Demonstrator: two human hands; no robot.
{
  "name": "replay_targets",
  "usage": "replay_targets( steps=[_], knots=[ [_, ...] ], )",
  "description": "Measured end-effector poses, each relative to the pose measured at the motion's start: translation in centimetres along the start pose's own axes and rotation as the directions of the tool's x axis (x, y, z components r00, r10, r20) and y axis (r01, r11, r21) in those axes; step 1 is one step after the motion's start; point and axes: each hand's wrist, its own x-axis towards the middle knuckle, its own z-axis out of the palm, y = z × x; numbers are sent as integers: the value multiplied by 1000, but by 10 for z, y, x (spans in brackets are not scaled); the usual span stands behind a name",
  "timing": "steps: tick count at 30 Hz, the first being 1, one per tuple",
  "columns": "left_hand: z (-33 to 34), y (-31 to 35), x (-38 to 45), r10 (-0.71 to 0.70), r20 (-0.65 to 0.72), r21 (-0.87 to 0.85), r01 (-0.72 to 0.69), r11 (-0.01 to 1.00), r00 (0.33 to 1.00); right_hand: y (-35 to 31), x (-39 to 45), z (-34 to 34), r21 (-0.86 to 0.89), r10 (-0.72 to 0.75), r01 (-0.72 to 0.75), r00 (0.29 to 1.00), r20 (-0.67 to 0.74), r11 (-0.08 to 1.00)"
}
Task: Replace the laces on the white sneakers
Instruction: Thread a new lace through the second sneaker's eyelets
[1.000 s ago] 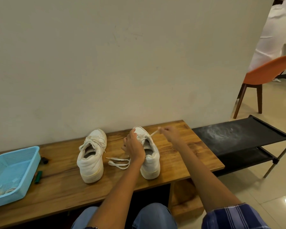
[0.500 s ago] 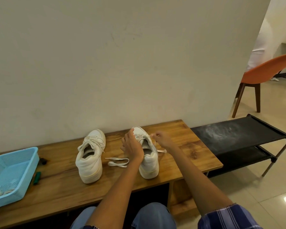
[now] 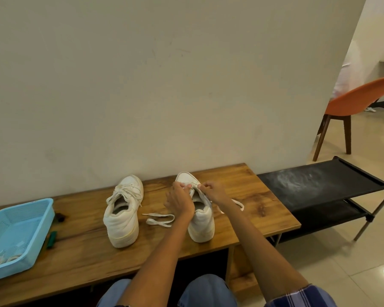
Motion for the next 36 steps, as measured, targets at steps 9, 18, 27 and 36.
replay_targets(
  steps=[9, 18, 27, 36],
  knots=[
    [5, 1, 4, -54, 45, 16, 53, 998, 998, 17, -1, -7, -6, 95, -97, 980, -176, 995],
    [0, 2, 2, -120, 39, 32, 119, 992, 992, 22, -5, 7, 2, 144, -147, 968, -205, 989],
    [-32, 11, 18, 62, 17, -45, -61, 997, 998, -19, -8, -8, -311, 147, -142, 989, -8, 940],
    [-23, -4, -15, 214, 65, -1, -214, 977, 975, -39, -20, 15, -171, -90, 42, 955, -283, 984]
  ],
)
